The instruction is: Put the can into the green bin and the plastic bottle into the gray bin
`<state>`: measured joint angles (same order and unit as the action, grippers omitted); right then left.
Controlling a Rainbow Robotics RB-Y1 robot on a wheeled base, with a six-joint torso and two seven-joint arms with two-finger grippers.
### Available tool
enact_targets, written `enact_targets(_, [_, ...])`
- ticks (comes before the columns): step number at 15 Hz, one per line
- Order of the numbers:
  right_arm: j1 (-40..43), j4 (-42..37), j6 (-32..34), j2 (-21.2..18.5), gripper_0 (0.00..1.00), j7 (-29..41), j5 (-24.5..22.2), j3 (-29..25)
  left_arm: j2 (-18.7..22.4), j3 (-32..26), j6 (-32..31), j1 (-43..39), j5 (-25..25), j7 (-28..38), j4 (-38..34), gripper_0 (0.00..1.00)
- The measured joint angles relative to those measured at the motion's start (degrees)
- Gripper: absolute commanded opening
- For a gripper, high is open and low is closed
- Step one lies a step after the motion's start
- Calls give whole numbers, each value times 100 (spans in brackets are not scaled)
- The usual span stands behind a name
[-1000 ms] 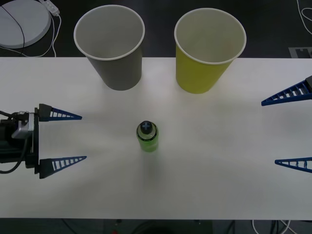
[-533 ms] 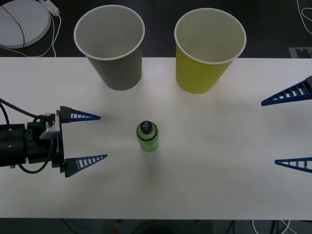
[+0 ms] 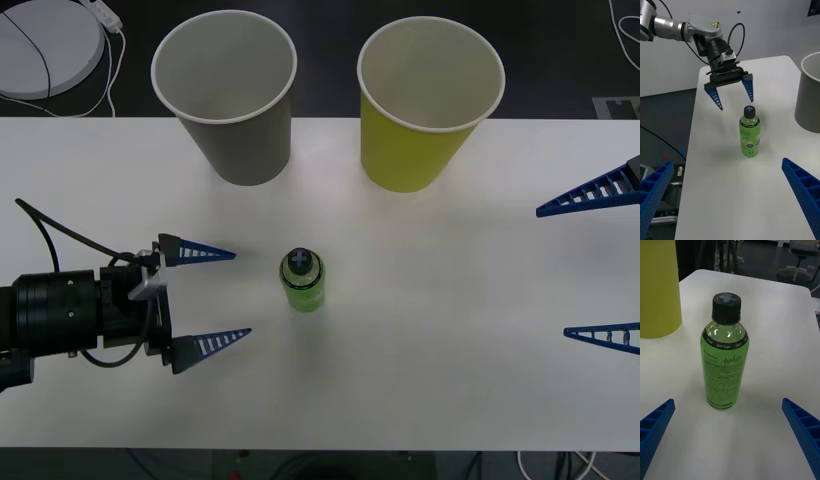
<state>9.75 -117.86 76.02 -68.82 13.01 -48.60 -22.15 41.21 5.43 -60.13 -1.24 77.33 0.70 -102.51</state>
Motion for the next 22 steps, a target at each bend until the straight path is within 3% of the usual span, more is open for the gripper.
enact_targets(7, [0, 0, 0, 0, 100, 0, 0, 0, -35, 575, 752, 124, 96, -81, -4, 100])
enact_targets(13, [0, 0, 0, 0, 100, 0, 0, 0, -441, 814, 1068, 171, 509, -63, -3, 100])
enact_targets(22, [0, 0, 0, 0, 100, 0, 0, 0, -621, 1308, 1716, 336, 683, 33, 1, 100])
